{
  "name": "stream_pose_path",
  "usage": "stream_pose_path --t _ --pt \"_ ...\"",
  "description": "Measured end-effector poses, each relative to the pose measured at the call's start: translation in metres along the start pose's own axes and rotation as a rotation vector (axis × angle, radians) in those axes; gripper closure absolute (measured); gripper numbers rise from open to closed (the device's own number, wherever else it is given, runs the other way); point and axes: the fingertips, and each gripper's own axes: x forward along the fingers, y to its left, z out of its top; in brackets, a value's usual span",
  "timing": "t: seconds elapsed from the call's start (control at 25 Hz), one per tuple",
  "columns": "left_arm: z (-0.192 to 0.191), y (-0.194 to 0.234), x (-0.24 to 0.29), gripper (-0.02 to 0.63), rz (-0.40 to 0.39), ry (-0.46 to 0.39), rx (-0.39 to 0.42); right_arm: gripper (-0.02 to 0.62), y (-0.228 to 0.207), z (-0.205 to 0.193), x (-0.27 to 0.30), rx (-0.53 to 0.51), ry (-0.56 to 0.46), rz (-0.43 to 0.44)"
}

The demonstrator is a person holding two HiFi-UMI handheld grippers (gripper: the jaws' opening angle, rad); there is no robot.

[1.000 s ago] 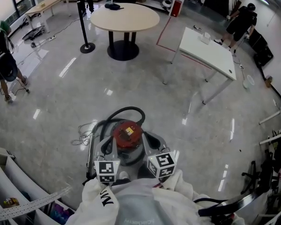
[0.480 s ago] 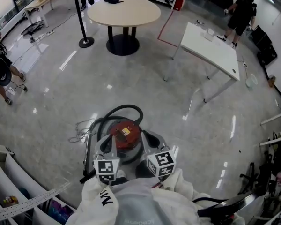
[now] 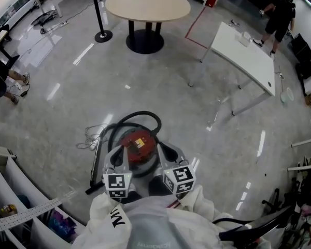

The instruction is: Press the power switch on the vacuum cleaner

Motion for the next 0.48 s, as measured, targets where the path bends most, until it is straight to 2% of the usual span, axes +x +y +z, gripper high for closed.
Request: stream_pose_path --t 0.48 --pt "-0.023 -0.004 0.019 0.606 0.077 0.059 -0.046 0.595 -0.023 -0.023 0.026 0.003 0.093 0.071"
